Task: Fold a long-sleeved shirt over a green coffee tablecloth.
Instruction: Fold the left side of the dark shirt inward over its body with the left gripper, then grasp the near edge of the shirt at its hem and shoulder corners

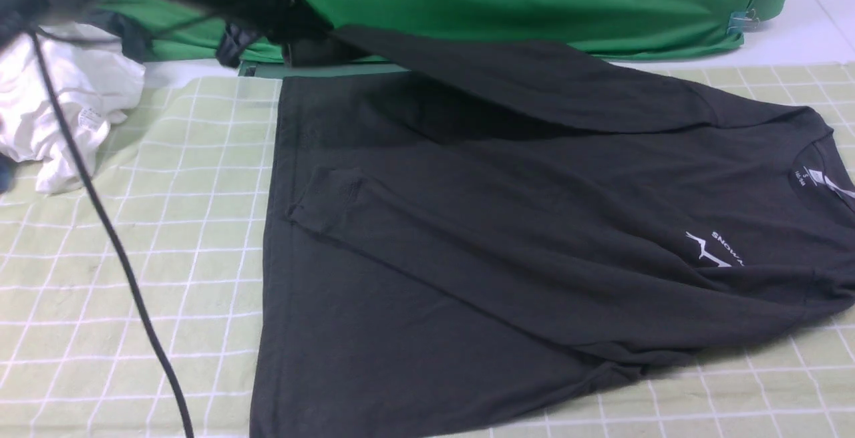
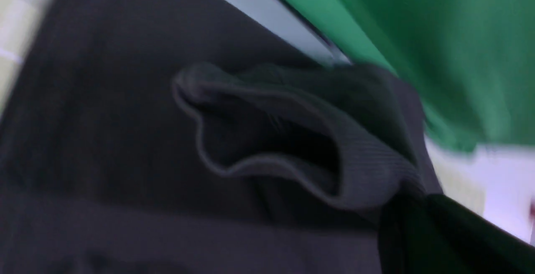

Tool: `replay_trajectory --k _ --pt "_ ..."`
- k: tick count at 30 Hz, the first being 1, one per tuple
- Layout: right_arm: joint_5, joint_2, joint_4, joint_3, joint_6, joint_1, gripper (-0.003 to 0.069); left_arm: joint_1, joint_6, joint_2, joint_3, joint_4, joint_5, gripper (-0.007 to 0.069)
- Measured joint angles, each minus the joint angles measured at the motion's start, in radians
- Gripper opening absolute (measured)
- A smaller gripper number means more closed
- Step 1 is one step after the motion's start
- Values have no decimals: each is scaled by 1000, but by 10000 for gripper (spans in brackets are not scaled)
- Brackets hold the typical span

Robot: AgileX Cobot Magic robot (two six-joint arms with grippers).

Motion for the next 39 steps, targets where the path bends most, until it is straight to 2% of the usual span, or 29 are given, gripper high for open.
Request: replay_trajectory --k 3,5,6,10,15,20,23,31,34,36,39 --pt "0 0 0 0 -7 0 237 -61 16 -125 80 108 94 17" --pt "-1 0 0 0 -15 0 237 -120 -10 -205 175 215 94 17" --pt "-1 0 0 0 -15 0 237 -125 -15 -212 194 224 92 17" --pt "-1 0 0 0 -18 0 237 -198 -72 -300 413 391 33 17" --pt "-1 0 0 0 -18 0 237 -227 -115 -311 674 428 -116 18" --pt "-1 0 0 0 -18 0 238 -226 -118 -312 744 446 -145 63" --pt "-1 0 1 0 -18 0 239 -226 -118 -323 731 479 -127 140" --pt "-1 0 1 0 -18 0 241 -226 -111 -437 580 622 89 469" --pt "-1 0 1 0 -18 0 241 -226 -110 -490 607 635 187 532" --pt "-1 0 1 0 -18 0 241 -227 -109 -525 680 633 250 549" --pt "-1 0 2 0 -18 0 241 -240 -112 -554 823 631 255 552"
